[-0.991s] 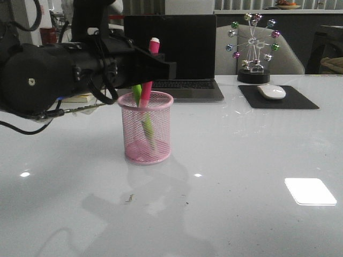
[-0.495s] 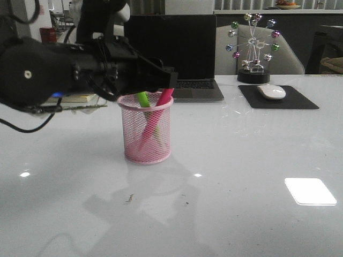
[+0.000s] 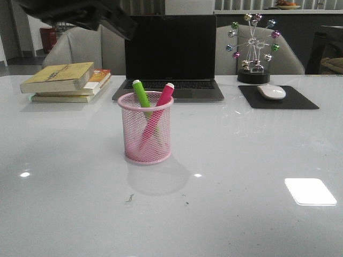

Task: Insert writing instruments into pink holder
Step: 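Open the left gripper and withdraw it upward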

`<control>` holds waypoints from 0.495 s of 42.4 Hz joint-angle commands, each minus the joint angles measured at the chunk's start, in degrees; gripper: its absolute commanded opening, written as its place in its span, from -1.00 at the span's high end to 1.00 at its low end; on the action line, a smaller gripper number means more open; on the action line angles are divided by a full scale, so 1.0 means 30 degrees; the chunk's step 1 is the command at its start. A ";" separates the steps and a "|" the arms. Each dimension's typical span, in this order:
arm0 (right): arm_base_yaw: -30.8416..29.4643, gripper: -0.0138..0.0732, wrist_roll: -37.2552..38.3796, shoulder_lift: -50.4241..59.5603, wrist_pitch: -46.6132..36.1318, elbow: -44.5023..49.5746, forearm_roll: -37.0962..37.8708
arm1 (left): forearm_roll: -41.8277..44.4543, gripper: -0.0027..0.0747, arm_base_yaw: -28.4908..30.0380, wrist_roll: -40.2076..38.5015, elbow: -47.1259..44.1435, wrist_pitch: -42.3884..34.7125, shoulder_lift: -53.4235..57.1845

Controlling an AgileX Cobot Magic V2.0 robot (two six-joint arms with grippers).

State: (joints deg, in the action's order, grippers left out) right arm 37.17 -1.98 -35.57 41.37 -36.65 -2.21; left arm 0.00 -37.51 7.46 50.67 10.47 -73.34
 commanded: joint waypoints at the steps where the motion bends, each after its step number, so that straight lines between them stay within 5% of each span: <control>1: -0.0001 -0.47 -0.0197 0.0003 -0.1290 -0.0548 0.0205 | 0.0000 -0.22 -0.0125 0.0015 0.0511 0.2334 0.2476; 21: -0.0001 -0.47 -0.0197 0.0003 -0.1341 -0.0548 0.0187 | 0.0000 -0.09 -0.0125 -0.0808 0.0511 1.2640 0.8687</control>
State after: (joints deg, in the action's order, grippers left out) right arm 37.17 -1.98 -35.57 41.37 -36.65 -2.21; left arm 0.00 -37.51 7.20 50.67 47.30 -48.80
